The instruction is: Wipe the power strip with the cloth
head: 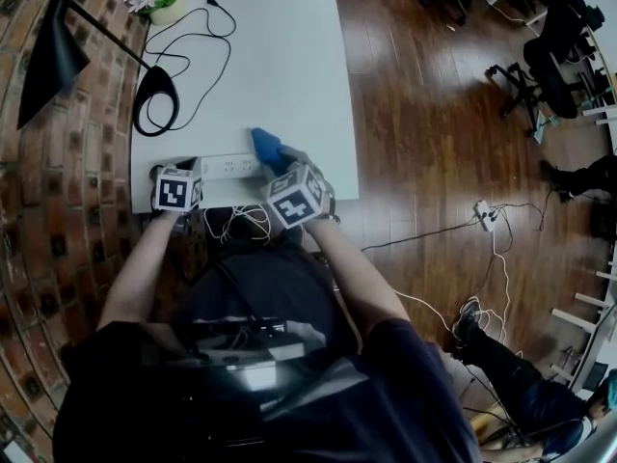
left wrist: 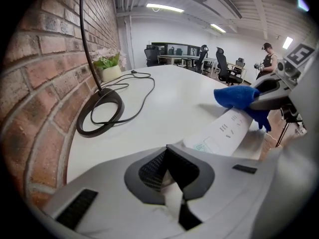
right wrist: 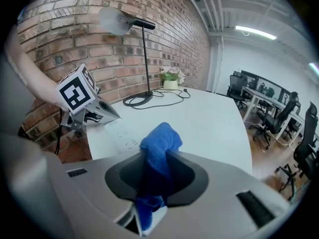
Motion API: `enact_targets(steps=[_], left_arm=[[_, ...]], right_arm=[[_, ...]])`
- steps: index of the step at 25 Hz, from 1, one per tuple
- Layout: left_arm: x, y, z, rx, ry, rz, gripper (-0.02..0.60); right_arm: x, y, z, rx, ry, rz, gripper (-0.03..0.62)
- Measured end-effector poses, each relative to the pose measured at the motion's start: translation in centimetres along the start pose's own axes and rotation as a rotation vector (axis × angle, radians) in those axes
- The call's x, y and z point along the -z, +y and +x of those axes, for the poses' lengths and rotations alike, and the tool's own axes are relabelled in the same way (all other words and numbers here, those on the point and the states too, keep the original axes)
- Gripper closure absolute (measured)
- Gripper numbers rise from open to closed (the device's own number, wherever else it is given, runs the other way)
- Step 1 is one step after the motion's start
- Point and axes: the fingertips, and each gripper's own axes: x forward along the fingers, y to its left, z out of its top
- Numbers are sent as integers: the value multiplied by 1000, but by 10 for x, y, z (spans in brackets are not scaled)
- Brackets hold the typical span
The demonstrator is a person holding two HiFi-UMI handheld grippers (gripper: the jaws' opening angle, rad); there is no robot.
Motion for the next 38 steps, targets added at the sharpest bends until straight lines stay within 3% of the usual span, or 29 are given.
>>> enact_targets(steps=[8,17,20,24,28,34,38], left_arm=[[-1,2,0,-21,3,-12,571],[2,0,-1,-50,25,-17,571],[0,0,-1,-62,30,-23,571],[-2,6,0,-99,39,-48,571],[2,8,-1,-111,39,-84,571],[-8,4,-1,-77,57,57,571],[-9,1,-2,-65,67,79,571]], right_arm=[[49,-33,-11,26,117,80,503],[62,-46,-22,17,67,196,503],[56,-47,-30,-15,69,220,502],[24,-47,-37,-41,-8,244,503],[-1,-31,-25,-88,-9,183,502],[-3,-8,-7,-105,31,161,502],[1,-8,-1,-82,65,162,502]])
